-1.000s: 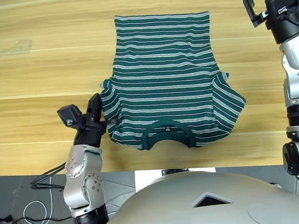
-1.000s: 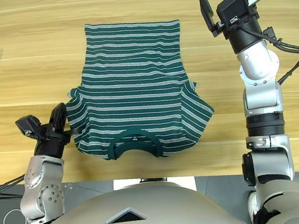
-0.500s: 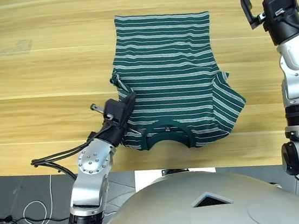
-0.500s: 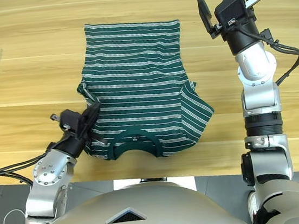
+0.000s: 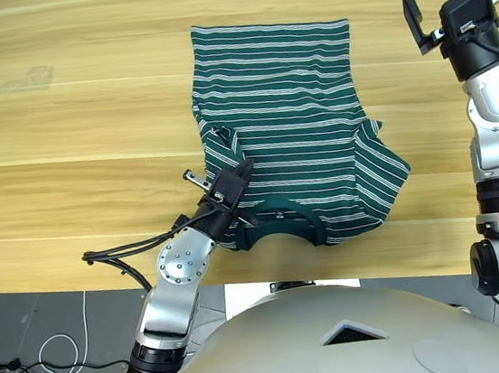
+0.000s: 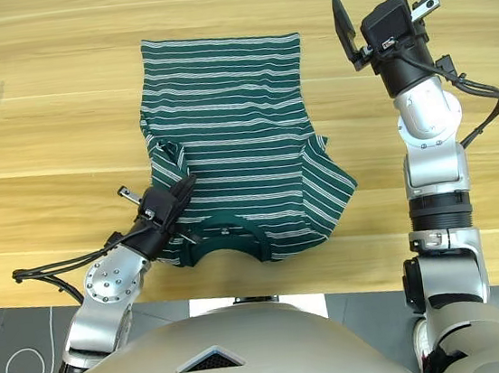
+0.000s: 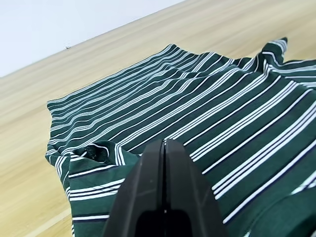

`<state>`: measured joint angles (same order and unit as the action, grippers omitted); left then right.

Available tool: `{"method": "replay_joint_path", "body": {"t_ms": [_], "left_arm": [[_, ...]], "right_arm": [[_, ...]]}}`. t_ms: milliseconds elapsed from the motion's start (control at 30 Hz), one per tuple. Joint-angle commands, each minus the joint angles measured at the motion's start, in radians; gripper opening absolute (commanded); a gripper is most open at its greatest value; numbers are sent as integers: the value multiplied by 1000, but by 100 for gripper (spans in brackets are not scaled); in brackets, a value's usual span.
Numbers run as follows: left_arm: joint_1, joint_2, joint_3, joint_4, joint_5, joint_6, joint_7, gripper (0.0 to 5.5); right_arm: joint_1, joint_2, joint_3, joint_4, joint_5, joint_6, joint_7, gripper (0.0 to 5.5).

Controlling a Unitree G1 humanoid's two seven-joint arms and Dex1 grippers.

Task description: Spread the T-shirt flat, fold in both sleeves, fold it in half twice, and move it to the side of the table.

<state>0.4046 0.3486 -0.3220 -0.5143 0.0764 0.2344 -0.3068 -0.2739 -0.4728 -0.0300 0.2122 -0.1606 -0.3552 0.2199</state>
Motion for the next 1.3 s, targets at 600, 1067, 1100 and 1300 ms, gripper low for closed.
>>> {"method": "replay_joint_path", "body": {"t_ms": [600,1067,1100,1300], "left_arm": [[74,-22,719,-169,-460,-20,125,218],[187,-76,722,-225,-370,-8,140,218],[194,-82,719,-227,-360,-11,141,218],[194,-102,694,-216,-318,-20,142,218]], "right_arm": [[611,-221,-269,-335,934,622,768,385],[601,-214,-284,-348,995,1235,460,385],[610,-228,-281,-351,998,1247,485,385],[668,-320,-278,-316,1001,1232,746,385]]}}
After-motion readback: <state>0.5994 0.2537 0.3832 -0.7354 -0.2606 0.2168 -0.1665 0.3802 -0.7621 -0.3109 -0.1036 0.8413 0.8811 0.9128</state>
